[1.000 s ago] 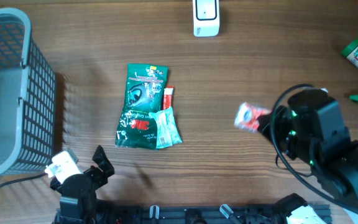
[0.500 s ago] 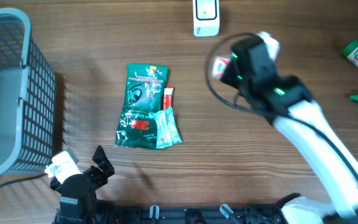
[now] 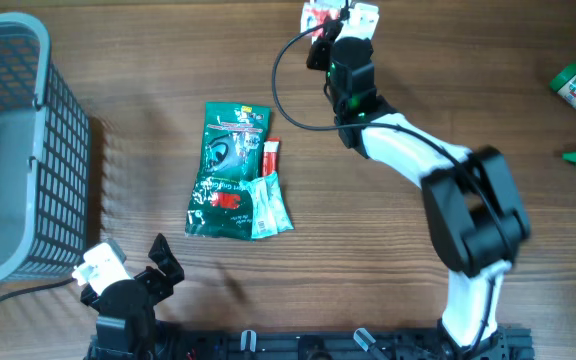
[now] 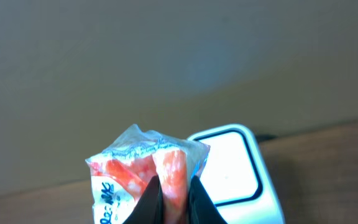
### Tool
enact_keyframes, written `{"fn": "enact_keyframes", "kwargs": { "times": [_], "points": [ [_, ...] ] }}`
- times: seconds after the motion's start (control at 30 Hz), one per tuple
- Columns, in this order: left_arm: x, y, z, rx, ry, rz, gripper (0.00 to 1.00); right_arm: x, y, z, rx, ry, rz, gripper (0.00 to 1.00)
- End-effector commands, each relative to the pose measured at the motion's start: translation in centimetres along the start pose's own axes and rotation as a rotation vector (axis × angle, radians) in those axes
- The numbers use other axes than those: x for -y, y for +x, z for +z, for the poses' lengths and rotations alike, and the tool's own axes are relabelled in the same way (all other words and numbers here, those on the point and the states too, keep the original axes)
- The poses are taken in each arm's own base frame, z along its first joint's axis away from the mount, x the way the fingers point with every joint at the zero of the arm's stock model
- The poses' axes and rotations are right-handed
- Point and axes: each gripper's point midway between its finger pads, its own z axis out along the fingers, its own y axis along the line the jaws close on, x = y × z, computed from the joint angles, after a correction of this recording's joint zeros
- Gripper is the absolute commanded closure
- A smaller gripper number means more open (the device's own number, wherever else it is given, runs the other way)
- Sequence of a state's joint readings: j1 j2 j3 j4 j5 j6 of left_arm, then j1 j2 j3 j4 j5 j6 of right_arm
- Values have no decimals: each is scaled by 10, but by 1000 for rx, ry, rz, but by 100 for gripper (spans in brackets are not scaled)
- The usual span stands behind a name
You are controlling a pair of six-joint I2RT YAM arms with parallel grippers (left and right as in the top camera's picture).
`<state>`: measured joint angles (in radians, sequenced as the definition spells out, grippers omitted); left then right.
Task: Scan the item barcode
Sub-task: 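Carry the Kleenex pack up to the white scanner, then place the Kleenex pack at the right table edge and release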
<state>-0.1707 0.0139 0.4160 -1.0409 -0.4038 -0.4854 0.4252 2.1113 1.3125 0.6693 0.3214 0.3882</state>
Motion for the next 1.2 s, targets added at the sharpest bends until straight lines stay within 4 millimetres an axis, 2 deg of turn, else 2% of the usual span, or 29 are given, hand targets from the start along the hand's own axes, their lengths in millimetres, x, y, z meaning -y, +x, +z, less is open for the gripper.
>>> {"fn": "enact_keyframes", "kwargs": {
  "times": [0.0, 0.13, 0.33, 0.43, 0.57, 0.67, 0.77, 0.83, 0.9, 0.97, 1.07, 1.17],
  "points": [
    [-3, -1, 0, 12, -13, -15, 0, 20, 10, 24, 20, -53, -31, 96],
    [-3, -1, 0, 12, -13, -15, 0, 43, 15, 55, 23, -51, -26, 96],
    [-3, -1, 0, 12, -13, -15, 0, 40, 10, 87, 53, -115, -20, 96],
    [-3, -1, 0, 11, -13, -14, 1, 37, 7, 93, 60, -121, -18, 96],
    [-3, -1, 0, 11, -13, -14, 0, 24, 10, 91, 46, -184, -19, 96],
    [-3, -1, 0, 11, -13, -14, 0, 23, 5, 90, 49, -192, -18, 96],
    [-3, -1, 0, 12, -13, -15, 0, 15, -16, 85, 63, -235, -18, 96],
    [-3, -1, 0, 11, -13, -14, 0, 8, -42, 78, 61, -282, -20, 96],
    [-3, -1, 0, 12, -13, -15, 0, 11, -63, 70, 35, -272, -22, 96],
    [-3, -1, 0, 12, -13, -15, 0, 27, -81, 61, -29, -210, -32, 95],
    [-3, -1, 0, 12, -13, -14, 0, 65, -97, 42, -139, -62, -96, 96],
    [-3, -1, 0, 12, -13, -14, 0, 155, -109, 9, -252, 271, -104, 96]
  ]
}}
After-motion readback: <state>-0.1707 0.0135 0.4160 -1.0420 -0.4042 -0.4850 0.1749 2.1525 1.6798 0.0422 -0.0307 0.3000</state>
